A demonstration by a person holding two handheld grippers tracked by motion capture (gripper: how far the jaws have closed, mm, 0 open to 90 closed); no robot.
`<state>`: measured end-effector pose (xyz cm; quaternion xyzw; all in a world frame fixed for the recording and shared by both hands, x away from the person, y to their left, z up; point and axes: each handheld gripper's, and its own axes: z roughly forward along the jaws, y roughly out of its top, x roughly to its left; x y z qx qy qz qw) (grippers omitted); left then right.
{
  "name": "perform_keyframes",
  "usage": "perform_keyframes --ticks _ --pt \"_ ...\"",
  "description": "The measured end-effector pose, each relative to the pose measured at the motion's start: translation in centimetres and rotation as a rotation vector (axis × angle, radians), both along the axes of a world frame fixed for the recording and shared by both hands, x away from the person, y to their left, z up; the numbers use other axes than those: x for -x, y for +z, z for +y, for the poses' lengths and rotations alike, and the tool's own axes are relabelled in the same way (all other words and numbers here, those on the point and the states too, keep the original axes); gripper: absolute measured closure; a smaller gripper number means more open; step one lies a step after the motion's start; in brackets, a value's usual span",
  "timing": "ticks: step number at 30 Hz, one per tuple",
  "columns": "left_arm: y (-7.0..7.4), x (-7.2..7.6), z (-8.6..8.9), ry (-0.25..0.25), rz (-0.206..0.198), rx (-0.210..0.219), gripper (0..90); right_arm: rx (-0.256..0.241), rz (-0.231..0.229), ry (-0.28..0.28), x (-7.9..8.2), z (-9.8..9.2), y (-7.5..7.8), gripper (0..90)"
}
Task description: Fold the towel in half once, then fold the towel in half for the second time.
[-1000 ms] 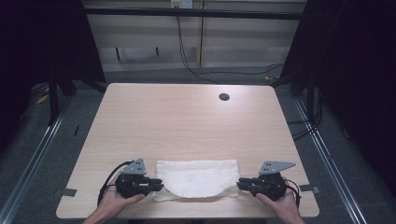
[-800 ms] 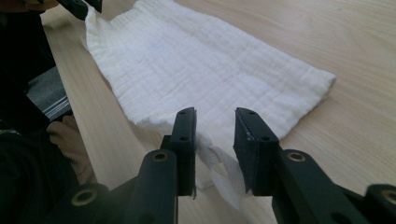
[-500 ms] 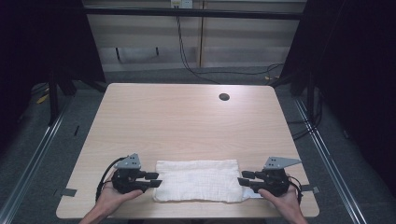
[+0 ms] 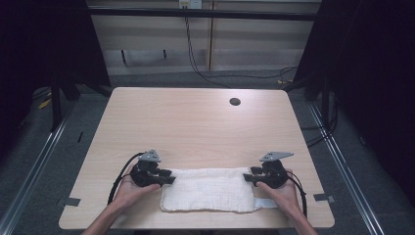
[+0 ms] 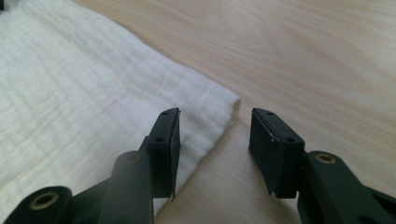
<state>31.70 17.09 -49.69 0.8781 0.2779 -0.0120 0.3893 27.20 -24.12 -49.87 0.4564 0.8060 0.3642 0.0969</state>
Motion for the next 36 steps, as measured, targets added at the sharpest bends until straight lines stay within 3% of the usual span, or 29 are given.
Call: perform_keyframes --ticks 4,7,13,19,21,23,26,27,30,32,35,36 --pt "-0.1 -0.4 -0.5 0.004 0.021 0.023 62.7 0.034 -0.039 0.021 0.1 0.7 -0.1 74.6" --pt "-0.1 -0.5 -0.9 0.005 0.019 0.02 61.9 0.03 -0.028 0.014 0.0 0.8 0.0 87.1" --pt "-0.2 -0.1 -1.7 0.001 0.018 0.04 56.1 0.001 -0.031 -0.039 -0.5 -0.9 0.3 89.3" --pt "0.5 0.0 -1.1 0.025 -0.01 0.06 50.3 0.017 -0.03 -0.075 -0.7 -2.1 0.2 89.1" --pt "0.6 -0.3 -0.3 0.063 -0.023 0.071 50.2 0.0 -0.02 -0.103 -0.6 -2.4 0.2 80.1" --pt "0.7 -0.6 0.3 0.092 -0.029 0.081 49.3 0.001 -0.049 -0.113 -0.3 -2.3 0.5 69.8" --pt "0.9 -0.8 1.1 0.13 -0.038 0.105 48.4 -0.045 -0.088 -0.121 0.2 -2.3 1.5 64.5" --pt "1.0 -0.8 1.2 0.136 -0.041 0.105 48.1 -0.082 -0.085 -0.111 0.3 -2.3 1.9 64.2" --pt "1.1 -1.0 1.5 0.139 -0.039 0.102 46.9 -0.11 -0.102 -0.079 0.6 -1.6 2.8 63.9" --pt "1.2 -1.2 1.5 0.132 -0.047 0.099 46.1 -0.113 -0.102 -0.053 0.7 -0.9 3.1 62.6" --pt "1.4 -1.3 0.9 0.115 -0.069 0.04 43.9 -0.113 -0.07 0.018 0.9 0.4 3.1 60.6" --pt "1.7 -1.4 0.8 0.101 -0.072 0.042 44.3 -0.107 -0.058 0.037 0.9 0.8 3.1 59.9"
